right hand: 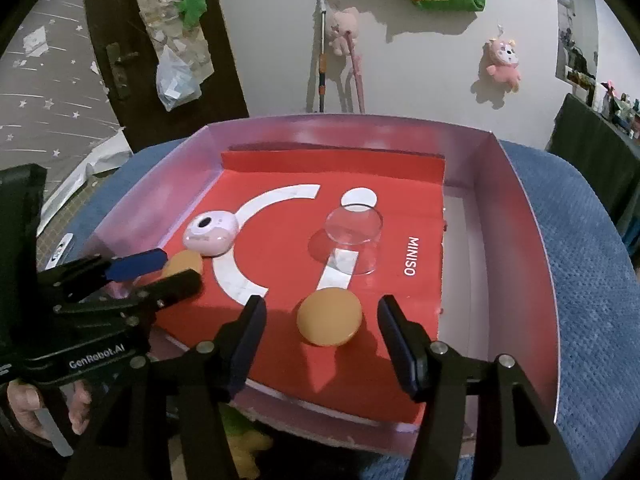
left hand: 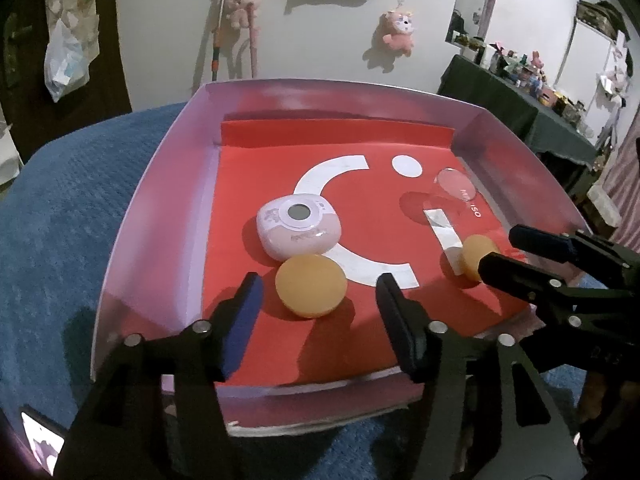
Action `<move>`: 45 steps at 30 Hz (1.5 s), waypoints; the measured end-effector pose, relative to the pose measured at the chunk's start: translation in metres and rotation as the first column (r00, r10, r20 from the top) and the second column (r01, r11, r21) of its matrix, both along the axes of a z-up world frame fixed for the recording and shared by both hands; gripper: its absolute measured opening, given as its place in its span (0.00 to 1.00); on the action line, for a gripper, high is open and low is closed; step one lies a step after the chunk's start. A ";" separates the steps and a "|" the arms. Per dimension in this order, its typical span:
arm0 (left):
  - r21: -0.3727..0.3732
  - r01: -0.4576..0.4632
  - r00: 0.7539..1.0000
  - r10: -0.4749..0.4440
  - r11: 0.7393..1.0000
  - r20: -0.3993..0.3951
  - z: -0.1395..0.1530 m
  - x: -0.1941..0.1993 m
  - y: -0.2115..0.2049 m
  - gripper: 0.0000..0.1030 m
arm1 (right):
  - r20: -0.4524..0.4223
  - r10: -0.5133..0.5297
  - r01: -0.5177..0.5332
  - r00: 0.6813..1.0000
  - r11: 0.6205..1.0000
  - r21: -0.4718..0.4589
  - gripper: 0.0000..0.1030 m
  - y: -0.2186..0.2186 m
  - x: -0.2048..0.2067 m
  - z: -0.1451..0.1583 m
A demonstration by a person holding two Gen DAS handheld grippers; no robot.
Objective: Organize rigid objects
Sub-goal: 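Lower beige disc onto red sheet and open left tool while right tool releases orange-tan disc, then withdraw both tools from the box back toward the loose items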
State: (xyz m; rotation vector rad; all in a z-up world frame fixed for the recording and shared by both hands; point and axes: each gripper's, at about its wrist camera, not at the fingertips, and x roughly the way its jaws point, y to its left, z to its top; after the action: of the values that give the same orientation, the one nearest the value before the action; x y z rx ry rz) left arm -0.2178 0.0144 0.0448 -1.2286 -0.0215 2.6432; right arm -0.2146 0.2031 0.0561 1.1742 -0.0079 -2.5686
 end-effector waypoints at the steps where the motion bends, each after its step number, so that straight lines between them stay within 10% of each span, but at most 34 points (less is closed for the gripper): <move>1: -0.007 0.002 1.000 -0.002 1.000 -0.004 0.001 0.001 0.001 0.58 | -0.004 0.001 -0.001 1.000 1.000 0.000 0.59 0.000 0.002 0.001; 28: -0.004 -0.010 0.994 0.009 1.000 -0.112 0.028 0.052 -0.005 0.94 | -0.135 0.010 -0.018 0.991 0.998 -0.062 1.00 0.003 0.045 0.036; 45: 0.030 -0.007 0.990 0.011 1.000 -0.142 0.038 0.088 -0.008 0.95 | -0.216 -0.018 -0.004 0.976 0.995 -0.101 1.00 0.006 0.091 0.051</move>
State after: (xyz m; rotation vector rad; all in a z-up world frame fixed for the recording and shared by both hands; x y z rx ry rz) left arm -0.1293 0.0061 0.0825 -1.0307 -0.0421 2.7217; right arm -0.1231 0.2095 0.1066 0.8555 -0.0920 -2.6546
